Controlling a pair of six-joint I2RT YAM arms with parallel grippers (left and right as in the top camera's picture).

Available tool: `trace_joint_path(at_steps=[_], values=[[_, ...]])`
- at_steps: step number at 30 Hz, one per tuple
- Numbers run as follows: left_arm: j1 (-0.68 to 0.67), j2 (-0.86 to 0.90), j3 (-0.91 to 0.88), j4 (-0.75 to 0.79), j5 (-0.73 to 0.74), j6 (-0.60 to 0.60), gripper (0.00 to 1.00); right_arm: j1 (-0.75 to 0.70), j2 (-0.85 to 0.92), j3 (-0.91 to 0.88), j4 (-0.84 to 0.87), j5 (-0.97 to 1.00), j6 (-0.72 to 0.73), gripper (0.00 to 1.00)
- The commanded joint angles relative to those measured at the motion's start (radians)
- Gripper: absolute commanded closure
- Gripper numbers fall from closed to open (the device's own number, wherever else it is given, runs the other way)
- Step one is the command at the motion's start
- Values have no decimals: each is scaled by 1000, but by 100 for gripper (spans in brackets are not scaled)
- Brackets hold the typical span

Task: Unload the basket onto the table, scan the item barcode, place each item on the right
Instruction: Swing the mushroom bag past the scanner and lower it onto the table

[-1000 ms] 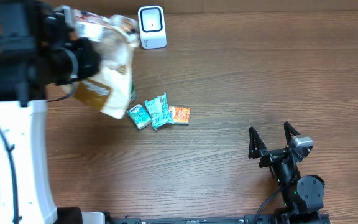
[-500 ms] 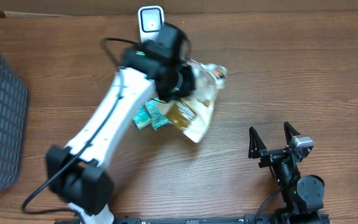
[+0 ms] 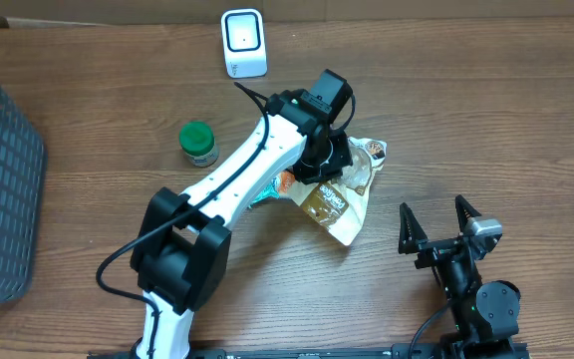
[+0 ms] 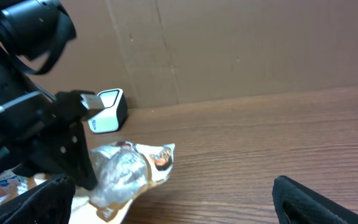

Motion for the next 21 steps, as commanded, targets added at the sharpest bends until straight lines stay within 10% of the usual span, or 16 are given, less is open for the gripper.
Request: trace_joint_path(at_steps=[1, 5, 9, 21], values=[[-8, 28, -9, 6, -5, -28, 94, -1, -7, -11, 3, 6, -4, 0], [-7, 29, -10, 6, -6, -26, 80, -1, -7, -11, 3, 6, -4, 0], [-8, 29, -10, 11, -5, -15, 30, -1, -7, -11, 3, 6, -4, 0], [44, -38, 66, -21, -42, 311, 37, -1, -7, -11, 3, 6, -4, 0]])
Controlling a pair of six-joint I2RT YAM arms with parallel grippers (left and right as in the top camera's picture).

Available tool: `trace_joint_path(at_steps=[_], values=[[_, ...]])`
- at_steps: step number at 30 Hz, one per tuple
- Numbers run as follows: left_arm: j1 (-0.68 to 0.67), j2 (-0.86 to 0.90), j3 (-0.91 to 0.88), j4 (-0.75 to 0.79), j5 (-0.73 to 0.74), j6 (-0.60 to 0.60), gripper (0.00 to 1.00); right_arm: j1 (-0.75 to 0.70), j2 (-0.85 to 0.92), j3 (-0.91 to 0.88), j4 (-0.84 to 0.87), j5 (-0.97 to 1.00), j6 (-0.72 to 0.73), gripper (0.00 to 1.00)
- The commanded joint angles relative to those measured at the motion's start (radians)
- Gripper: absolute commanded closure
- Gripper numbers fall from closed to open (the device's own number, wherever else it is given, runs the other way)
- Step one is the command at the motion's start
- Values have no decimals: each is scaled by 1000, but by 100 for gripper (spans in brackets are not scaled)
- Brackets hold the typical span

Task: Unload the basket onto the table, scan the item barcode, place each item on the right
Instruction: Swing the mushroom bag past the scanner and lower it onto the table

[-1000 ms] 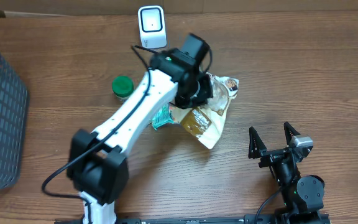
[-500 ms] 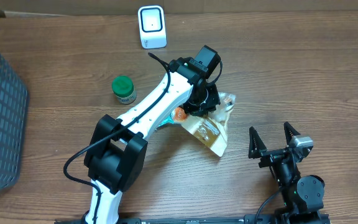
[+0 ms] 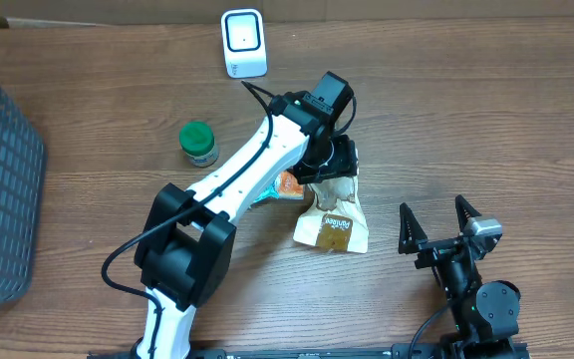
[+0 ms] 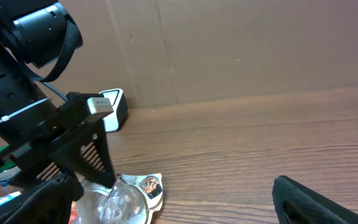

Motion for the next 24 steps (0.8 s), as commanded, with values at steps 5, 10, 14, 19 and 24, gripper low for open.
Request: trace_joint_path(at_steps=[5, 10, 14, 19, 24], values=[[126, -171, 169, -132, -188, 285, 31, -2, -7, -11, 3, 6, -5, 0], [232, -294, 232, -216, -298, 438, 10, -2, -7, -11, 2, 6, -5, 0], [340, -374, 235, -256, -372, 531, 2, -2, -7, -11, 3, 6, -5, 0], [504, -400, 235, -305, -389, 590, 1, -2, -7, -11, 2, 6, -5, 0], [667, -390, 227, -329, -388, 610, 0, -2, -7, -11, 2, 6, -5, 0]])
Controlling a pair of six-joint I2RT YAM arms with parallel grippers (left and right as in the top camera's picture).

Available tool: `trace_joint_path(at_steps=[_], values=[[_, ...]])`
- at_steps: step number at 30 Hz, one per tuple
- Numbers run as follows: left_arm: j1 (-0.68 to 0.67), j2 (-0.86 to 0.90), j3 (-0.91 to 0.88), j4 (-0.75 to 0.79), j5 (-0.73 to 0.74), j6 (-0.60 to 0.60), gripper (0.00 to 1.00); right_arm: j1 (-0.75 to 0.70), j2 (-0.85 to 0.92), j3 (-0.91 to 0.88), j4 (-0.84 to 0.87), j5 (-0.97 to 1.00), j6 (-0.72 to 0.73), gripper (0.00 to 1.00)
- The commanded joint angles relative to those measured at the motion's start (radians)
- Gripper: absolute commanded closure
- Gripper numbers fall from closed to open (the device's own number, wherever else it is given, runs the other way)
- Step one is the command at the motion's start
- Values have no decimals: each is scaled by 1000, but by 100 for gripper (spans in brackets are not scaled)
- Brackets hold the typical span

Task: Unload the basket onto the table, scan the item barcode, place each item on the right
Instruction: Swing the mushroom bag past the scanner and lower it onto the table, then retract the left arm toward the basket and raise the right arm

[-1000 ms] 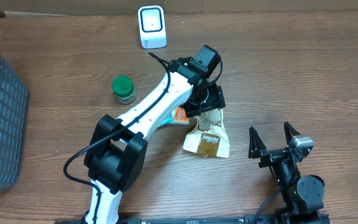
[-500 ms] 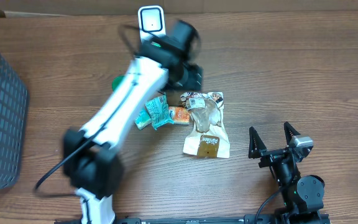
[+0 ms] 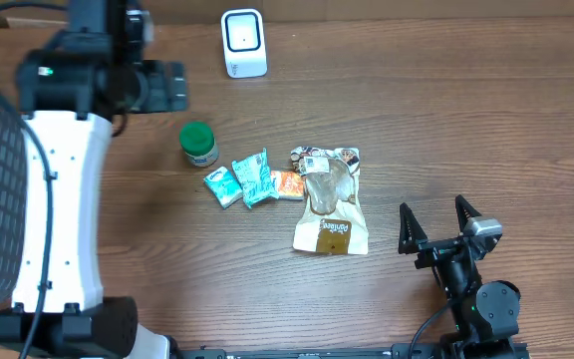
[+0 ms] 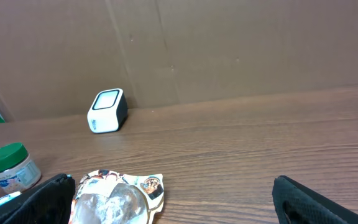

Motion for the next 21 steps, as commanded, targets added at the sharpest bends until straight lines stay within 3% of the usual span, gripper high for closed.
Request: trace_joint_path(at_steps=[1, 11, 21], values=[[105, 9, -4, -9, -23, 68, 0, -2, -7, -11, 2, 6, -4, 0], [264, 10, -5, -7, 36, 310, 2, -2, -7, -11, 3, 6, -5, 0], [400, 66, -6, 22, 160, 340, 0, -2, -7, -11, 3, 6, -5, 0]])
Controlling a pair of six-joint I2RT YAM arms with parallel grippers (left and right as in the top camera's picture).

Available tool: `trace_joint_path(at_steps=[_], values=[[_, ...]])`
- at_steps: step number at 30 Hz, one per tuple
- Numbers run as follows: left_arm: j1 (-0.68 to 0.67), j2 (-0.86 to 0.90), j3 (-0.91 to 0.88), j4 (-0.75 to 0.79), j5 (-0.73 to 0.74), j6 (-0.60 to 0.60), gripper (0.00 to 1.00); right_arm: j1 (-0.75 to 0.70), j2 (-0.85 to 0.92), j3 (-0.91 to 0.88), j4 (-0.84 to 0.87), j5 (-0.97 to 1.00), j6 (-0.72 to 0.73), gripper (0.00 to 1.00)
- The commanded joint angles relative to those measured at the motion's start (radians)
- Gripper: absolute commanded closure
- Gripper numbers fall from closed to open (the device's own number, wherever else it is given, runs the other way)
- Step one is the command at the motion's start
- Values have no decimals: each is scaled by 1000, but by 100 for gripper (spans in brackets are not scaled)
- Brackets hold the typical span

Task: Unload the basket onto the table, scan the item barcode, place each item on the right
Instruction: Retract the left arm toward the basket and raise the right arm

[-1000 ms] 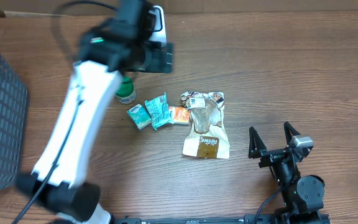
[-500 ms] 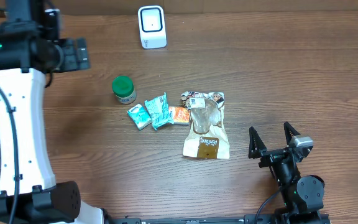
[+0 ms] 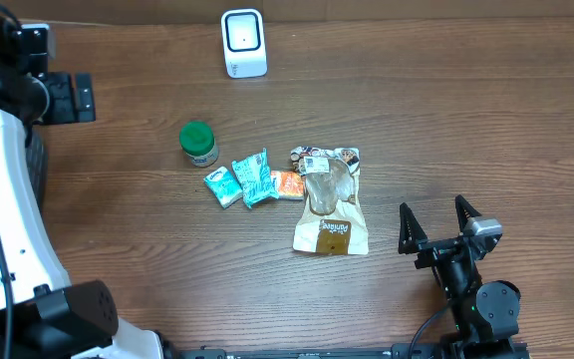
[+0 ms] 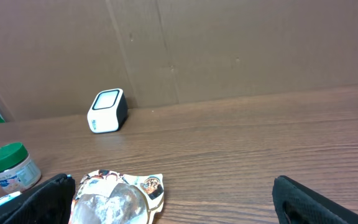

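The white barcode scanner [image 3: 243, 42] stands at the back of the table, also visible in the right wrist view [image 4: 107, 111]. A snack bag with a clear window [image 3: 329, 199] lies flat mid-table, its brown end toward the front; its top shows low in the right wrist view [image 4: 120, 196]. My left gripper [image 3: 76, 88] is raised at the far left, away from all items, open and holding nothing. My right gripper [image 3: 441, 221] rests at the front right, open and empty [image 4: 169, 186], to the right of the bag.
A green-lidded jar [image 3: 198, 144] stands left of the bag. Two teal packets [image 3: 242, 179] and a small orange packet [image 3: 287, 184] lie between jar and bag. A cardboard wall [image 4: 229, 50] closes the back edge.
My left arm has moved further left, from above the jar's back-left to the table's far left edge. The bag and other items lie as before. The right gripper has not moved.
My left gripper first held the snack bag tilted over the table's middle. Then it had the bag set down flat with its brown end forward. Later it was off the bag and up at the back left, and now it is at the far left edge.
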Motion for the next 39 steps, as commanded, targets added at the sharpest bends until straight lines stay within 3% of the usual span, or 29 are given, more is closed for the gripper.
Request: trace_joint_path(at_steps=[1, 29, 39], values=[[45, 39, -5, 3, 93, 31, 0, -1, -7, -11, 2, 6, -3, 0], [55, 59, -5, -2, 96, 30, 0, -2, -7, -11, 4, 10, -4, 0], [54, 60, -5, -2, 97, 30, 1, -2, 5, 53, -3, -241, 11, 0]])
